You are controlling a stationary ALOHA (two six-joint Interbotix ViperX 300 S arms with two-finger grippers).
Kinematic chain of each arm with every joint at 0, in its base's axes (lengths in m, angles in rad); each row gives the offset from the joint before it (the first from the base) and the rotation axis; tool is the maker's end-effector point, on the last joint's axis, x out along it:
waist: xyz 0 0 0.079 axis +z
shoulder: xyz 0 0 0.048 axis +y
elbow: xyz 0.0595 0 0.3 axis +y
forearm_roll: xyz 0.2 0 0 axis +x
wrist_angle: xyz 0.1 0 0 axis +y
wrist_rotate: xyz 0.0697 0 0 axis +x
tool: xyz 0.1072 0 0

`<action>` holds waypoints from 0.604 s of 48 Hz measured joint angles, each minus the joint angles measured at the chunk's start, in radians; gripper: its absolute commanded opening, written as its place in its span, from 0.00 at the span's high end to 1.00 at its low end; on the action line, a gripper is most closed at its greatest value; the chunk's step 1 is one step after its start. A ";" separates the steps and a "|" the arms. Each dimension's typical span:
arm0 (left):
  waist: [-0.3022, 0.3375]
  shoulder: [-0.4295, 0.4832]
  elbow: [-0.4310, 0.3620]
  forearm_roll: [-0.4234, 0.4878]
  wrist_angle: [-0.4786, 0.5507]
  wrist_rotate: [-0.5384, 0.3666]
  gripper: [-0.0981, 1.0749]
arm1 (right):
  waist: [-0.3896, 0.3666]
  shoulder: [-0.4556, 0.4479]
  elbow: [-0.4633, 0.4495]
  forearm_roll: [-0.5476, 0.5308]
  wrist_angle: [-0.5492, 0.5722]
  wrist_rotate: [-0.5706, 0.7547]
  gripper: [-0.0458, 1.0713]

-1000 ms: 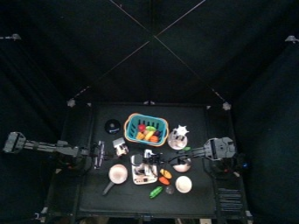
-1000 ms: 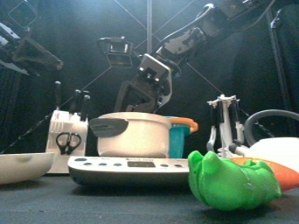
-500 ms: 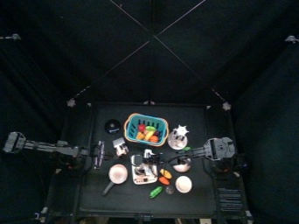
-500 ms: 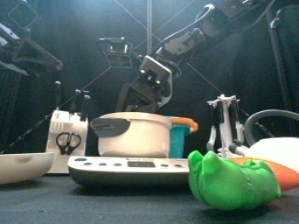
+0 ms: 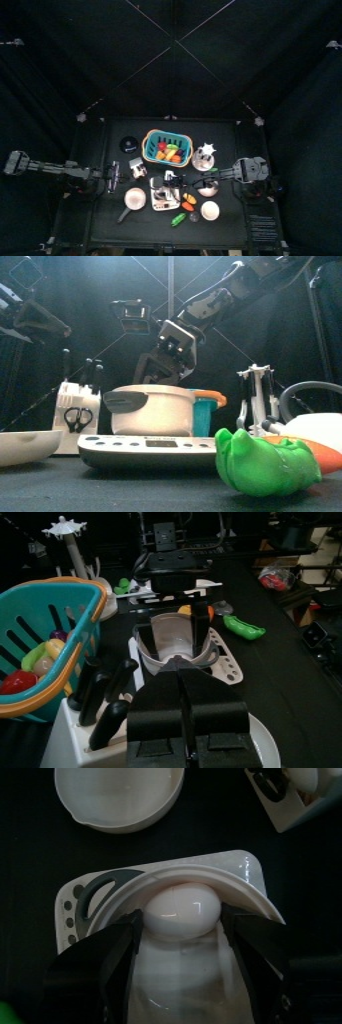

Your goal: Grab egg

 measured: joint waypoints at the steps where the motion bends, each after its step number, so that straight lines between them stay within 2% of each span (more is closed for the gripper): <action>1: -0.002 0.000 0.000 0.000 0.000 0.000 0.93 | 0.002 0.000 -0.003 0.000 0.005 0.000 0.33; 11: 0.000 0.000 0.000 -0.017 0.000 0.000 0.93 | 0.002 -0.005 -0.020 -0.003 0.071 -0.002 0.33; 29: 0.000 0.000 0.002 -0.026 0.000 0.000 0.93 | 0.002 -0.041 -0.031 -0.011 0.080 -0.002 0.33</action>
